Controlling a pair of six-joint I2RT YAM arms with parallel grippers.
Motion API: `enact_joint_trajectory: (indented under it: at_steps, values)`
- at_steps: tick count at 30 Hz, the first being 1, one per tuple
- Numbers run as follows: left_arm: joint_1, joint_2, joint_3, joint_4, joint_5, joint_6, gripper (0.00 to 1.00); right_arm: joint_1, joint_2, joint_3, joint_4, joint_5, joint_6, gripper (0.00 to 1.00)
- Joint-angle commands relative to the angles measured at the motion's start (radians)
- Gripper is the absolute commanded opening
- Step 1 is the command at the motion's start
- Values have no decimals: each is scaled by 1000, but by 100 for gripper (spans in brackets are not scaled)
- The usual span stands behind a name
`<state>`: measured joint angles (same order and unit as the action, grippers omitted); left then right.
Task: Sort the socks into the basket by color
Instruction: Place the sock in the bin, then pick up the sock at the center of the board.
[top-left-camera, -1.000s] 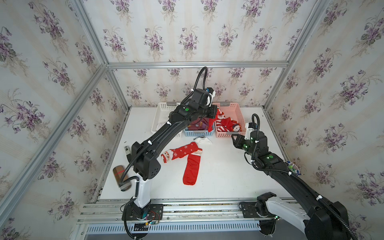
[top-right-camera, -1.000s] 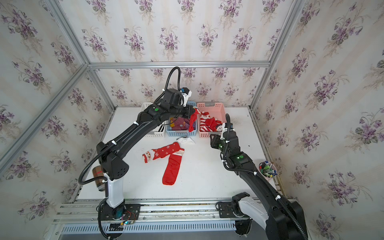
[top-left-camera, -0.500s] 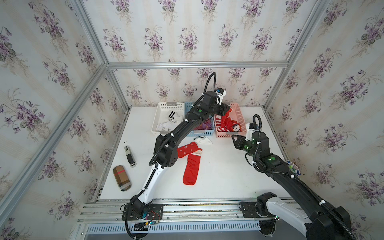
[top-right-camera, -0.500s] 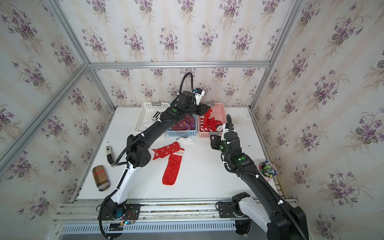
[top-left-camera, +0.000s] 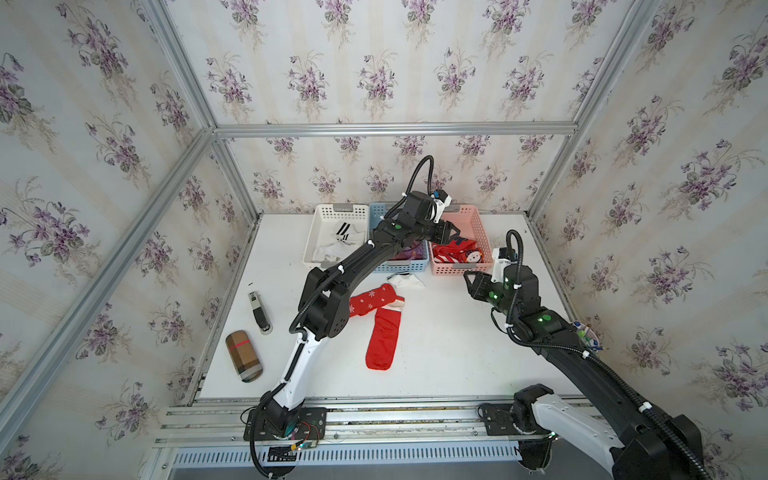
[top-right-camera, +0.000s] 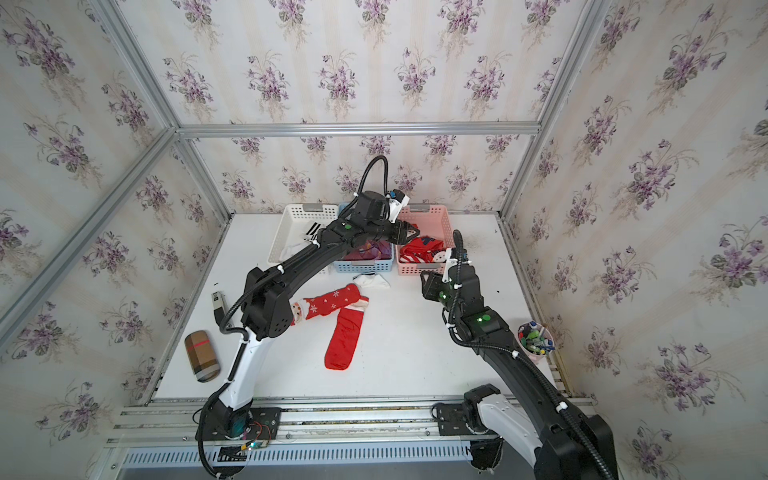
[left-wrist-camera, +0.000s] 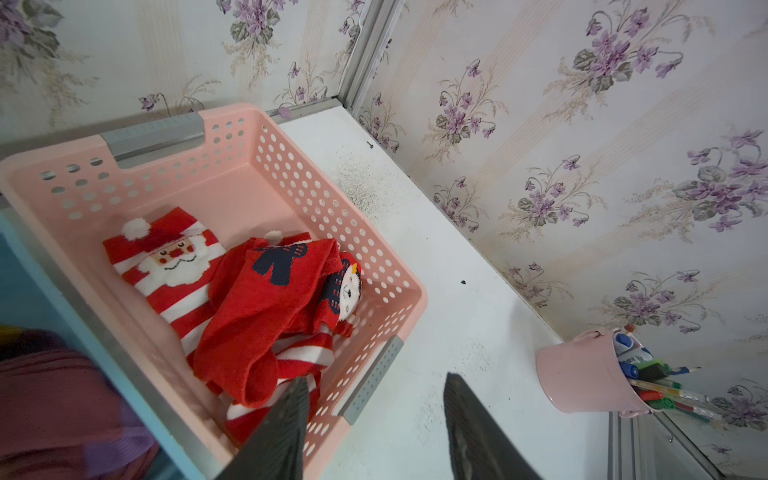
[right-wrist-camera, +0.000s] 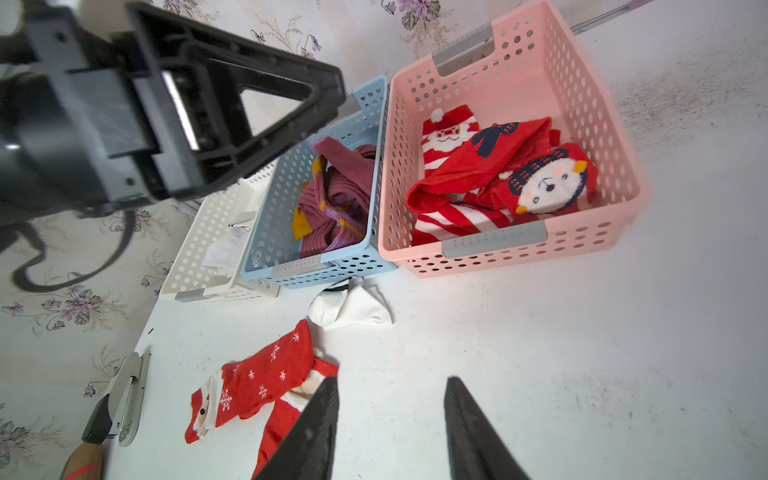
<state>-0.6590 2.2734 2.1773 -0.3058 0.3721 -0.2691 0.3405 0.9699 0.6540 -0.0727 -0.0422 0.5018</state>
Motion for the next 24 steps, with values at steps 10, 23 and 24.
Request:
enact_joint_trajectory:
  at_steps: [10, 23, 24]
  values:
    - [11, -383, -434, -7, -243, 75, 58, 0, 64, -17, 86, -11, 19, 44]
    - [38, -790, -990, -7, -392, -25, 59, 42, 206, -37, 227, -77, 46, 43]
    - [42, -809, -1018, -6, -399, -35, 59, 51, 218, -36, 235, -76, 47, 43]
